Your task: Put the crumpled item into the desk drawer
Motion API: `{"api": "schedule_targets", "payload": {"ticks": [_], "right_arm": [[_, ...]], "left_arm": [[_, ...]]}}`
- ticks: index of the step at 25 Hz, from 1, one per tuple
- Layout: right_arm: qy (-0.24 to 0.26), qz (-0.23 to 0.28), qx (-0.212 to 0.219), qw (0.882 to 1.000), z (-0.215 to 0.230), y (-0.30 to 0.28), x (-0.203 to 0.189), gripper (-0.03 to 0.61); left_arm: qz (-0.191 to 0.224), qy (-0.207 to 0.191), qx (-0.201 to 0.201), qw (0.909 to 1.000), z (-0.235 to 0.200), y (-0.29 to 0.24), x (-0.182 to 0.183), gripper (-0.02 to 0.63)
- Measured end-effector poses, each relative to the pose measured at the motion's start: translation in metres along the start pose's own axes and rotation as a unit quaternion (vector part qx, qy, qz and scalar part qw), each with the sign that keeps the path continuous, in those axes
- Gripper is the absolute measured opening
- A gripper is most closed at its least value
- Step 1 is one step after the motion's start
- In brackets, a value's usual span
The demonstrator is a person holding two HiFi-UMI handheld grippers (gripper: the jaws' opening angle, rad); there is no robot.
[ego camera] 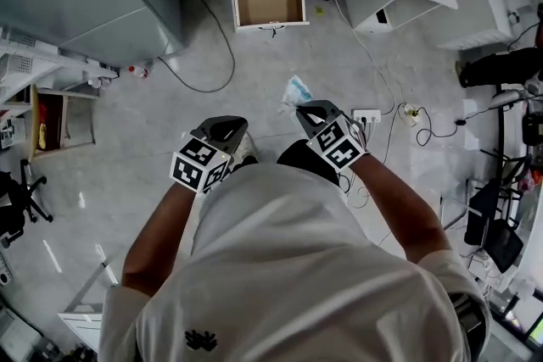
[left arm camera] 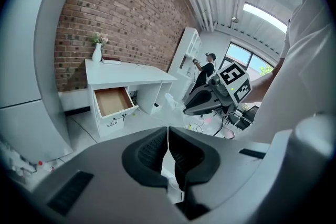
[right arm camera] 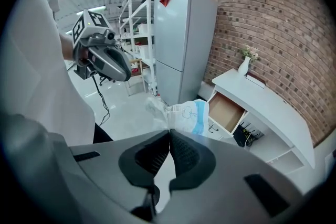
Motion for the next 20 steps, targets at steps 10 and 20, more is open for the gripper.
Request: {"api": "schedule_targets", "payload": {"ticks": [10,20], "right_arm": [[0.06,-0.045,-0.014,0.997,0.066,-0.071,0.024,0.029],[0.131,-0.071,-0.003,0.989,0.213,-0.177,0.039,0.029]], "left_arm": [[0.017,0.033,0.02,0.9991,-0.068,0.006,0.017,0.025],[0.016,0.058,0.085,0.9946,-0.137,-0.034,0.07,0.025]]}}
Point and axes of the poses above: the fingertips, and each gripper's own axes: y backward along the fingers, z to its right, x out of its top, the point moved 7 cm from there along y, backward along the fingers, and after that the axes turned 7 degrees about z, right-handed, at the moved point
